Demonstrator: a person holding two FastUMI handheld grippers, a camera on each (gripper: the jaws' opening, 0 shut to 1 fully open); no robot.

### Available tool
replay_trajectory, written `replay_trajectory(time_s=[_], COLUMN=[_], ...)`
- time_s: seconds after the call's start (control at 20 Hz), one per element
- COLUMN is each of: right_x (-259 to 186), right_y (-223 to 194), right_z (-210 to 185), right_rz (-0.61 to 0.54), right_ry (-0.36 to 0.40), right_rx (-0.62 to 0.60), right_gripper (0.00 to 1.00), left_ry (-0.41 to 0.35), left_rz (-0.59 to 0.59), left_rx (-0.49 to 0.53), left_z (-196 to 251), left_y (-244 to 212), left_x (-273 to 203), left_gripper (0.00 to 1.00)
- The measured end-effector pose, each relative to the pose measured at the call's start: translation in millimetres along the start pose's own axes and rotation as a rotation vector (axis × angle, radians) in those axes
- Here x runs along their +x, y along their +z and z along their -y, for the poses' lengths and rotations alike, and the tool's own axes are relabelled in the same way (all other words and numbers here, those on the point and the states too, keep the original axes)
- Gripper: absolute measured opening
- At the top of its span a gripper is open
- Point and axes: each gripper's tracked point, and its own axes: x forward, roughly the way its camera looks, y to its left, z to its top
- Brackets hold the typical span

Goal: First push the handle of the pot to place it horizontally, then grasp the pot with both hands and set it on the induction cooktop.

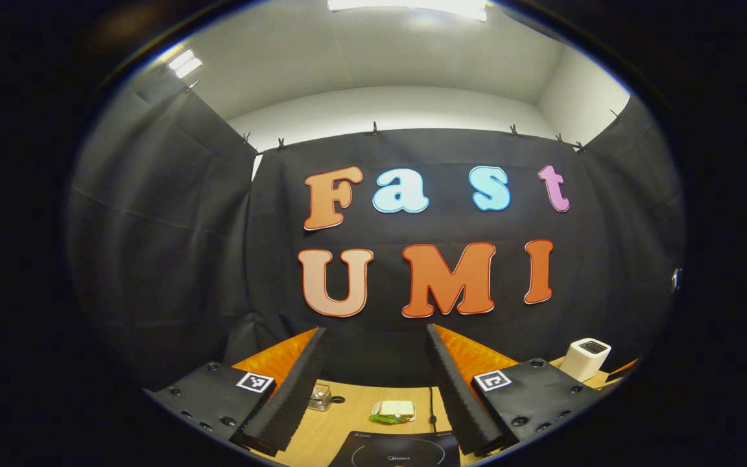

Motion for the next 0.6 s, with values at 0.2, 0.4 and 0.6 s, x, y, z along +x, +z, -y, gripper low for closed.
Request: replay_trajectory(time_s=[0.2, 0.4, 0.6], right_x=[13.2, 17.7, 18.4], right_y=[-47.6, -86.6, -126.9], right_z=[-25.4, -42.0, -59.8], right_rz=[-0.170, -0.299, -0.435], right_ry=[0.060, 0.092, 0.126], right_rx=[-0.012, -0.021, -0.059], right_gripper=[0.65, 0.31, 0.11], left_ry=[0.035, 0.061, 0.078], left_rz=[-0.022, -0.061, -0.107], left_rx=[0.023, 0.039, 0.036], left_z=[-20.1, -36.8, -56.2], left_y=[-12.6, -29.2, -50.1], left_x=[-2.5, -2.2, 2.3], left_gripper=[0.96, 0.96, 0.97])
